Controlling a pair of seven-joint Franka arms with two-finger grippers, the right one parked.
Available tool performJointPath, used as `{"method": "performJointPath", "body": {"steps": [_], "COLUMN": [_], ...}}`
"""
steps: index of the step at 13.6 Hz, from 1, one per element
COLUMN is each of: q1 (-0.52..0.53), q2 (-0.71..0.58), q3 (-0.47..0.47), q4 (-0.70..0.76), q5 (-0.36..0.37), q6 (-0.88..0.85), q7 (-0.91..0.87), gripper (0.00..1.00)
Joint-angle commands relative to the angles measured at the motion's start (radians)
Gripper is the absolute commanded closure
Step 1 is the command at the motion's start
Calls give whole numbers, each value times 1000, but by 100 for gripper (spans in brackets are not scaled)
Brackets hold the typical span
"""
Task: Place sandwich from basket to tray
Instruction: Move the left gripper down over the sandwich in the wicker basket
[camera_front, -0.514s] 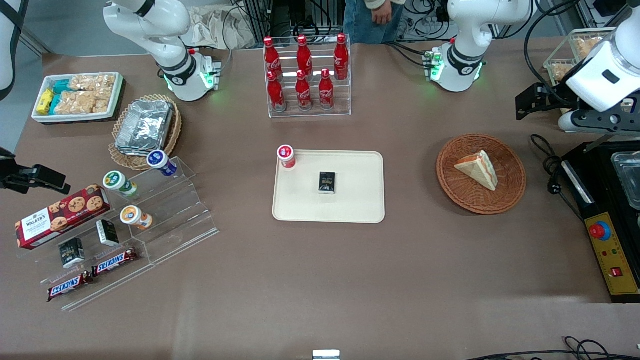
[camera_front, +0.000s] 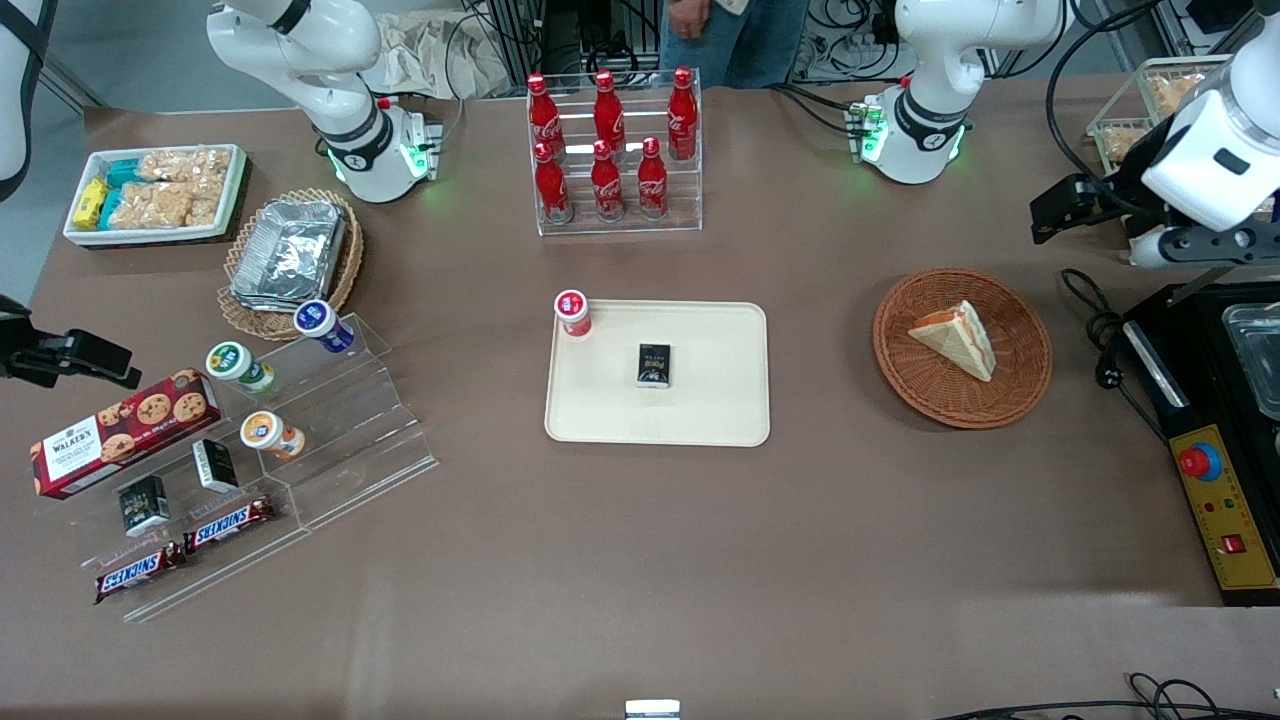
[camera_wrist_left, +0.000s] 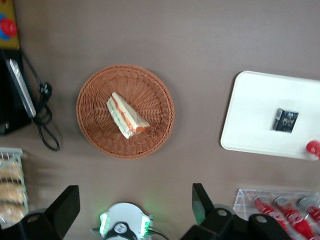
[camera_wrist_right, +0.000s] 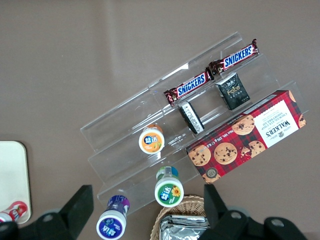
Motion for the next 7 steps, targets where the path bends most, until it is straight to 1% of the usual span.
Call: {"method": "performJointPath", "body": {"steps": [1, 2, 4, 7], "q1": [-1, -1, 2, 0], "q2": [-3, -15, -87, -300], "q3": [-2, -2, 1, -5], "q4": [-16, -58, -169, -499], "q5": [-19, -19, -16, -8], "q6": [-13, -7, 16, 212], "q7": [-273, -367, -454, -641], "gripper": [0, 0, 0, 0]}}
